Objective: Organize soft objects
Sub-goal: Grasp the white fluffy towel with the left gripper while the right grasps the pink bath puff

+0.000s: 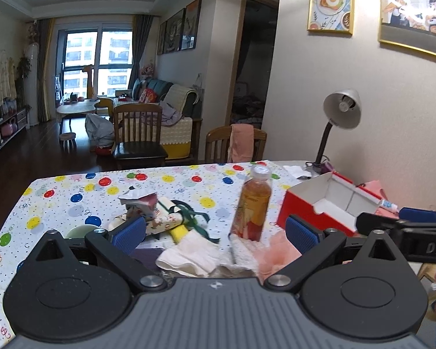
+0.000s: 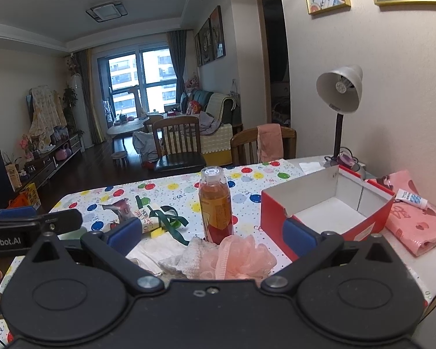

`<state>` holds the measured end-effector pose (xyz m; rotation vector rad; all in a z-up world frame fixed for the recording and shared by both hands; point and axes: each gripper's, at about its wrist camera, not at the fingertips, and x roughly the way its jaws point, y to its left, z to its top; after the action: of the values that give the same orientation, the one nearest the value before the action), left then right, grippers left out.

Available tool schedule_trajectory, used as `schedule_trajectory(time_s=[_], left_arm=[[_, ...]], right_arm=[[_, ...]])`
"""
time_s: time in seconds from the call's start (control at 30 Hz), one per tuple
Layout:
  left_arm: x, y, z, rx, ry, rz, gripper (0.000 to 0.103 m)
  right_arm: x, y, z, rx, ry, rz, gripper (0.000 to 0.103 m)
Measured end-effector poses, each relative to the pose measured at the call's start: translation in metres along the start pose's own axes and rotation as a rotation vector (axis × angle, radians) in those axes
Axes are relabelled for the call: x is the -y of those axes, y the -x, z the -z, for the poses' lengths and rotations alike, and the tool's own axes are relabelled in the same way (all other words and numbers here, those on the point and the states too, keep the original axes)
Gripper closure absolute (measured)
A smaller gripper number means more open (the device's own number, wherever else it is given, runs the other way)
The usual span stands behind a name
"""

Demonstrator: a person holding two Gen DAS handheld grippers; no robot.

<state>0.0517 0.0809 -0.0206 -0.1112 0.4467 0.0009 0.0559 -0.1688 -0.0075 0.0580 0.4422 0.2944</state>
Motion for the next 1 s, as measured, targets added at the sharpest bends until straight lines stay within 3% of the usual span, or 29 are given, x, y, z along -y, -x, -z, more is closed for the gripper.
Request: schedule_trajectory(time_s=[0.13,0.33,0.8,1.0], left_arm=[[-0.013,-0.022,0.007,-0.042,-0.03,-0.034,0.0],[-0.02,-0.054,0.022,-0.101,-0.078,-0.021,0.0],[0.015,-0.149,0.032,-0.233,-0.162,0.141,0.0],[0.024,-0.195,0.033,-0.304,-0.188,0.161,0.0]], right_arm=[[0.002,-0.022,0.001,-0.06,0.008,-0.003,0.0],[0.006,-0.056,0.005,-0.142,0.009,0.01,0.002],[0.023,-0.148,0.011,-0.335,-0.015,0.098,0.008],[0.033,-0.179,0.023,-0.42,-0.065,0.117,0.013]])
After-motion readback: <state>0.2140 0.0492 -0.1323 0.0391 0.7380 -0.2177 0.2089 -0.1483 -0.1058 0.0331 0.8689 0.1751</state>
